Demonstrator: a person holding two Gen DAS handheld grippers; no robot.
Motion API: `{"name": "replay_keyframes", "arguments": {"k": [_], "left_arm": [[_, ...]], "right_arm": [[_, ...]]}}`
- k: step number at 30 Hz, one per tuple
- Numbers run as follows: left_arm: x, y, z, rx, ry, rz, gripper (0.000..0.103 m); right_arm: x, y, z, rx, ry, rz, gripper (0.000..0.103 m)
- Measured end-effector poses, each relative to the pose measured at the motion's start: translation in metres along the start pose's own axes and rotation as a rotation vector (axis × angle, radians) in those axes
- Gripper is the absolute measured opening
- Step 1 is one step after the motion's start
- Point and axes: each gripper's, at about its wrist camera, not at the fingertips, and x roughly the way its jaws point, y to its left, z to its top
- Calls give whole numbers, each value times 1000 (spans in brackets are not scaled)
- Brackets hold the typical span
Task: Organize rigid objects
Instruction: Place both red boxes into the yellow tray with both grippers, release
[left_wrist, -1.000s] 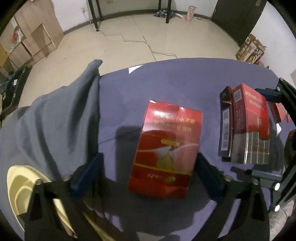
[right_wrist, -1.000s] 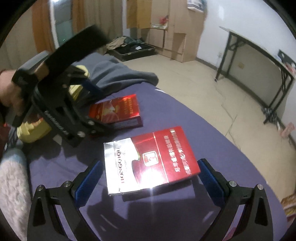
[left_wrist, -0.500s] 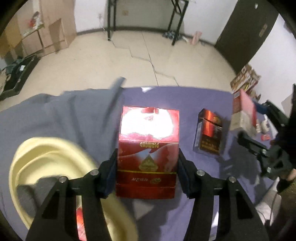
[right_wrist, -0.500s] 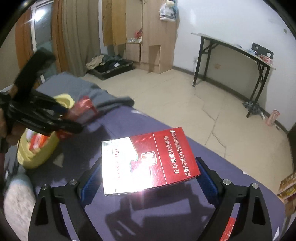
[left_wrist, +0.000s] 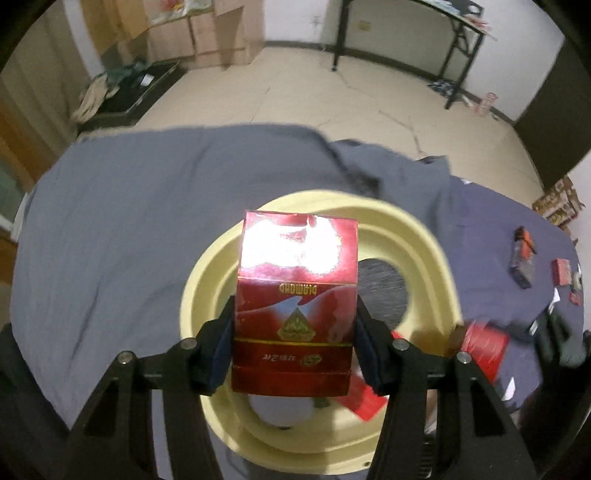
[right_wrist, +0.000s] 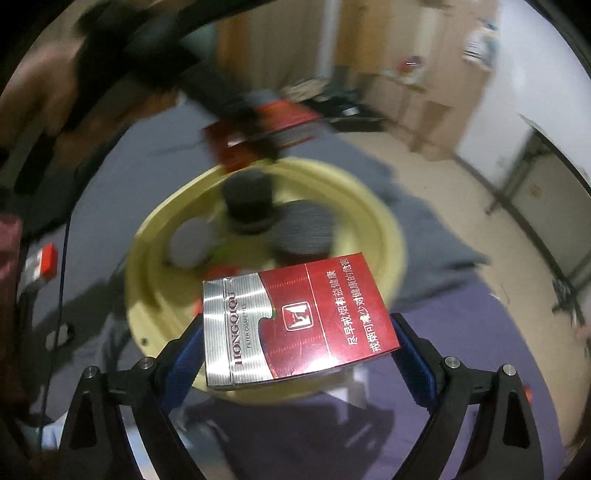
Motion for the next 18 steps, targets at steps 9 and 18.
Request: {"name": "replay_keyframes", "arguments": {"k": [9, 18], "left_arm": [[54, 28, -5, -45, 59, -42, 59], [42, 31, -3, -81, 12, -67, 92]], "right_arm": [[65, 28, 21, 23, 91, -26, 93], [58, 10, 26, 128, 56, 77, 102]]}}
